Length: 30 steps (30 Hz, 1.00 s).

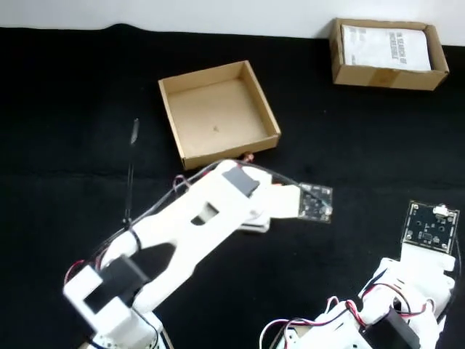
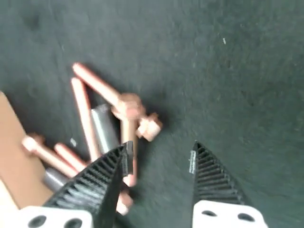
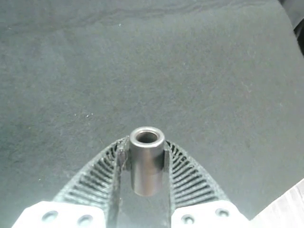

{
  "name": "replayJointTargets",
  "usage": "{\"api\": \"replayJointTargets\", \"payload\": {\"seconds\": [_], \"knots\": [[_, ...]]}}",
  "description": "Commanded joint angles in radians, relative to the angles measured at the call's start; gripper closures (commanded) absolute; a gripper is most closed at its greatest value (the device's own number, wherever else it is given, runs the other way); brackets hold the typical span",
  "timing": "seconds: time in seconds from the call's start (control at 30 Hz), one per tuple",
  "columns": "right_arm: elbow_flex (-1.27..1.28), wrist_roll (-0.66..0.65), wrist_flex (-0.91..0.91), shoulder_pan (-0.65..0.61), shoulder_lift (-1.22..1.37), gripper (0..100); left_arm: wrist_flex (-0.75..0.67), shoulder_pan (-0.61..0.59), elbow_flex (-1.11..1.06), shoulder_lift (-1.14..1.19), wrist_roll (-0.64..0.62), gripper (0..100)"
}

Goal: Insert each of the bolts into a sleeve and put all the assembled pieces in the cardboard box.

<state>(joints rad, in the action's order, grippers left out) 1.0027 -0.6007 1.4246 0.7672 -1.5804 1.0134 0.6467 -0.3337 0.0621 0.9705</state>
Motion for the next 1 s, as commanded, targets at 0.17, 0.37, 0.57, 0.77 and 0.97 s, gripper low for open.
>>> {"api": "replayJointTargets", "payload": {"seconds": [0.17, 0.37, 0.57, 0.77, 0.97], "knots": [[0.061, -0.014, -0.068, 0.016, -0.008, 99.1, 0.009, -0.091, 0.197, 0.137, 0.160, 80], [0.061, -0.014, -0.070, 0.013, -0.008, 99.1, 0.035, -0.096, 0.217, 0.211, 0.203, 80], [0.061, -0.014, -0.070, 0.007, -0.008, 99.1, 0.035, -0.085, 0.217, 0.236, 0.203, 80], [0.062, -0.011, -0.070, 0.007, -0.008, 99.1, 0.006, -0.070, 0.239, 0.237, 0.198, 80], [0.062, -0.011, -0.070, 0.016, -0.008, 99.1, -0.032, -0.024, 0.262, 0.259, 0.198, 80]]}}
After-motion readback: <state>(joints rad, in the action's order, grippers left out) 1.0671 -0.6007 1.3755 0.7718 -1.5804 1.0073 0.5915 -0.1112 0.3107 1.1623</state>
